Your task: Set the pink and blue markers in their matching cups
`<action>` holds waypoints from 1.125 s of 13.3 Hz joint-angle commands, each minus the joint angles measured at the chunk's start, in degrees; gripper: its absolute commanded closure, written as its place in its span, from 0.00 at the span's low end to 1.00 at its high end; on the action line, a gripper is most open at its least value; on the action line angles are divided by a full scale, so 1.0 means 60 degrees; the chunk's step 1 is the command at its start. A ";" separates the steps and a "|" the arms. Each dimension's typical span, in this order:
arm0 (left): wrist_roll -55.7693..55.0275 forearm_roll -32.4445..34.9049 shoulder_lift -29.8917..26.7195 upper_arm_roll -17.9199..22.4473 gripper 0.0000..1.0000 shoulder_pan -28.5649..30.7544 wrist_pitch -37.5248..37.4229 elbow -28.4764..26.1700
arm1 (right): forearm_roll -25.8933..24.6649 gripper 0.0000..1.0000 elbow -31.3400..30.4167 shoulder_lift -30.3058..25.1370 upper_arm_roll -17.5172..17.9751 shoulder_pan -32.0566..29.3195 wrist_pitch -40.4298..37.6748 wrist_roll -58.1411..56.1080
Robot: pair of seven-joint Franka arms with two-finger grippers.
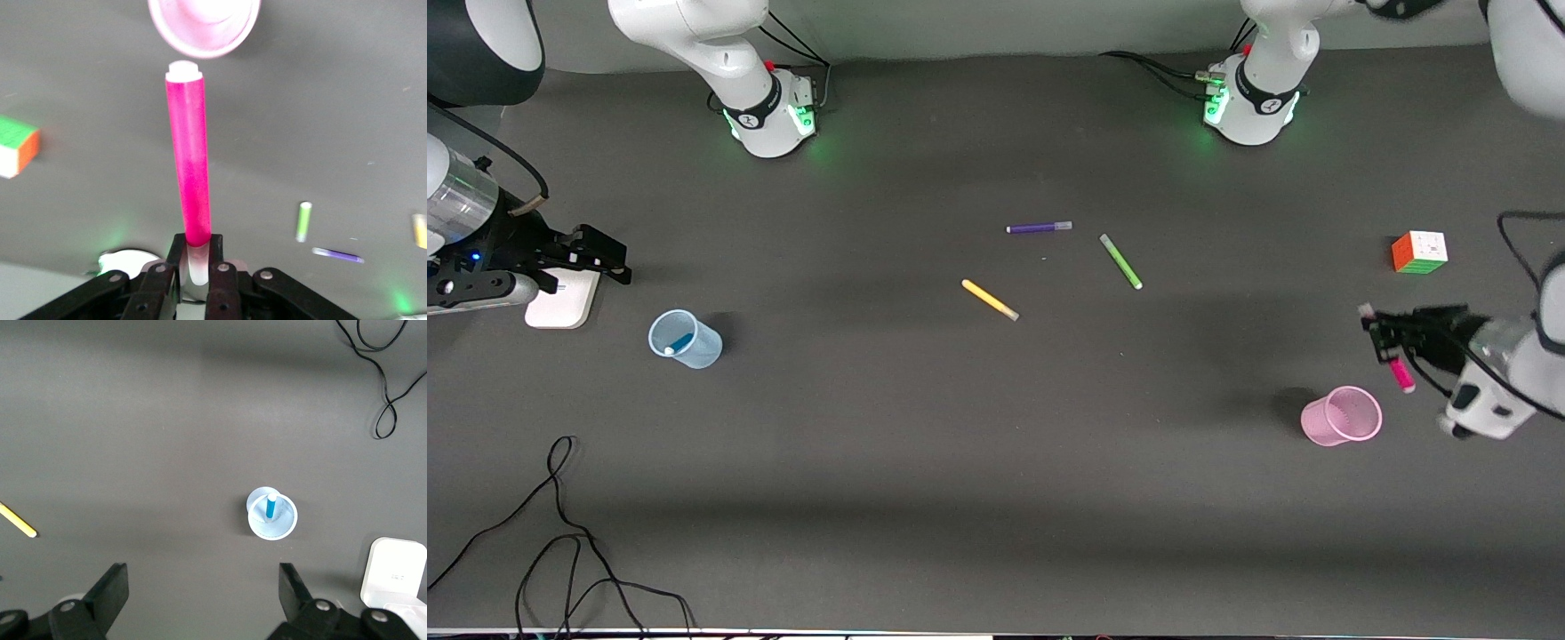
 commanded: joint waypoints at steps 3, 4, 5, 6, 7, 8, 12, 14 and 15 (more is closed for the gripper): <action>0.0491 -0.2230 0.1895 -0.0229 1.00 0.1307 -0.0121 0.1474 | -0.0127 0.00 0.0276 0.0139 0.0005 0.0016 -0.0096 0.0207; 0.0491 -0.2466 0.2173 -0.0374 1.00 0.1484 -0.0121 0.1578 | -0.0127 0.00 0.0276 0.0139 0.0005 0.0016 -0.0096 0.0207; 0.0491 -0.2512 0.2321 -0.0492 1.00 0.1617 -0.0107 0.1565 | -0.0113 0.00 0.0276 0.0139 0.0005 0.0016 -0.0096 0.0207; 0.0491 -0.2643 0.2439 -0.0580 1.00 0.1748 -0.0092 0.1550 | -0.0113 0.00 0.0320 0.0139 0.0005 0.0030 -0.0096 0.0207; 0.0491 -0.2819 0.2570 -0.0595 1.00 0.1851 -0.0106 0.1535 | -0.0098 0.00 0.0422 0.0139 0.0005 0.0031 -0.0096 0.0222; 0.0491 -0.2936 0.2673 -0.0581 1.00 0.1896 -0.0106 0.1521 | -0.0098 0.00 0.0437 0.0153 0.0005 0.0031 -0.0096 0.0222; 0.0520 -0.3083 0.2879 -0.0625 1.00 0.1969 0.0040 0.1448 | -0.0098 0.00 0.0437 0.0154 0.0005 0.0031 -0.0096 0.0222; 0.0506 -0.3449 0.3025 -0.0625 1.00 0.2101 -0.0033 0.1345 | -0.0098 0.00 0.0437 0.0154 0.0005 0.0031 -0.0096 0.0222; 0.0506 -0.3465 0.3026 -0.0625 1.00 0.2101 -0.0004 0.1345 | -0.0098 0.00 0.0437 0.0154 0.0005 0.0031 -0.0096 0.0222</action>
